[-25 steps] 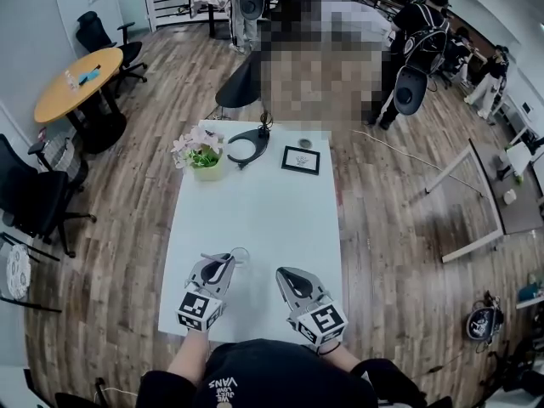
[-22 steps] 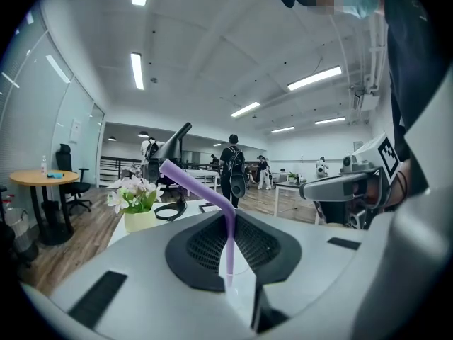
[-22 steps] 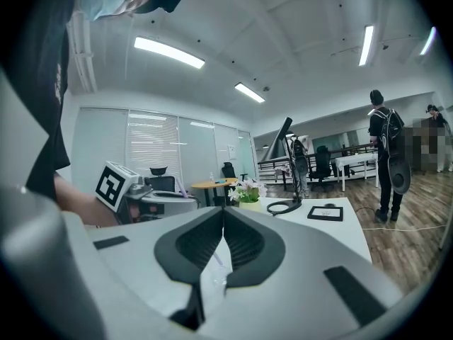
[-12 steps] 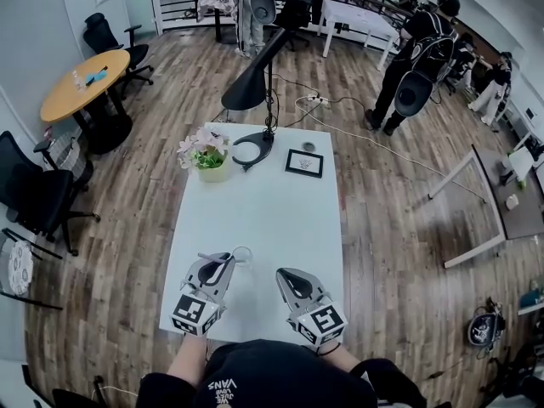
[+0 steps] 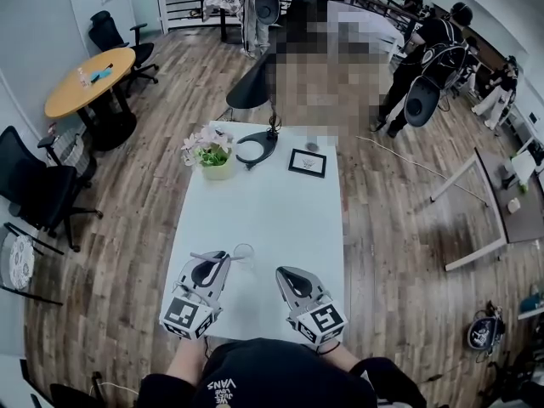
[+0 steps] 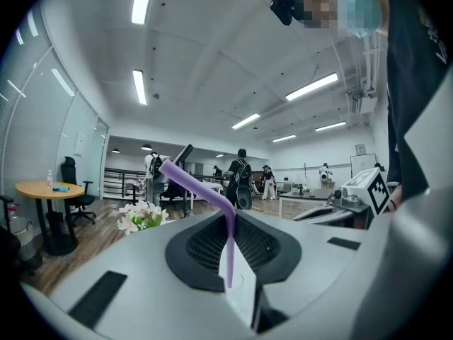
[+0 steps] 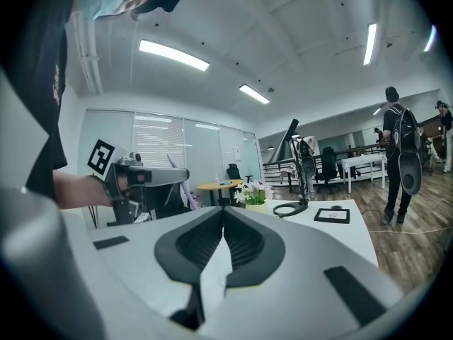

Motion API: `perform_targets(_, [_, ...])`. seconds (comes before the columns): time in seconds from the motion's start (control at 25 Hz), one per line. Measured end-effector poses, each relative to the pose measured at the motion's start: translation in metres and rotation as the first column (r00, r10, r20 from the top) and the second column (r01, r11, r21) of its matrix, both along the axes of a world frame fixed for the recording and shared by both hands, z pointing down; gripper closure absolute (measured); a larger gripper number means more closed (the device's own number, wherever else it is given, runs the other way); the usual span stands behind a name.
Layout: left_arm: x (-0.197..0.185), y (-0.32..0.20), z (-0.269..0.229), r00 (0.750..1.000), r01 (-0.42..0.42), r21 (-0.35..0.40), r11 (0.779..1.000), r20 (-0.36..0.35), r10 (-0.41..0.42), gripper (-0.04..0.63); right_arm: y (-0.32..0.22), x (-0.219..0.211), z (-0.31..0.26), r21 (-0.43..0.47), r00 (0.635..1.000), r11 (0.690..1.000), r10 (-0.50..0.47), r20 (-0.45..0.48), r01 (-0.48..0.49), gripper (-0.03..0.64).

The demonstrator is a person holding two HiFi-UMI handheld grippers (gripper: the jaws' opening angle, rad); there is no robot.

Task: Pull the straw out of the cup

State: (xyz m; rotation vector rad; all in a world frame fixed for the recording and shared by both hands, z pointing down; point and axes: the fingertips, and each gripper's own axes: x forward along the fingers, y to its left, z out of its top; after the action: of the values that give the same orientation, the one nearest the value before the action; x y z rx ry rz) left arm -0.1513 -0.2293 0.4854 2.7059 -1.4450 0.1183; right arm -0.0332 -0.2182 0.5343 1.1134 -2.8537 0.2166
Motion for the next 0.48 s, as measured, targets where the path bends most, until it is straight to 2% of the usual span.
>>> perform_targets(0.48, [-0.001,0.028,-0.017,1.000,0.009,0.025,1.000,-0.019,-0.008,0.557,0.006,-0.001,-0.005,0.011,1.000,1.000,-0.009,0.003,0.009,0.598])
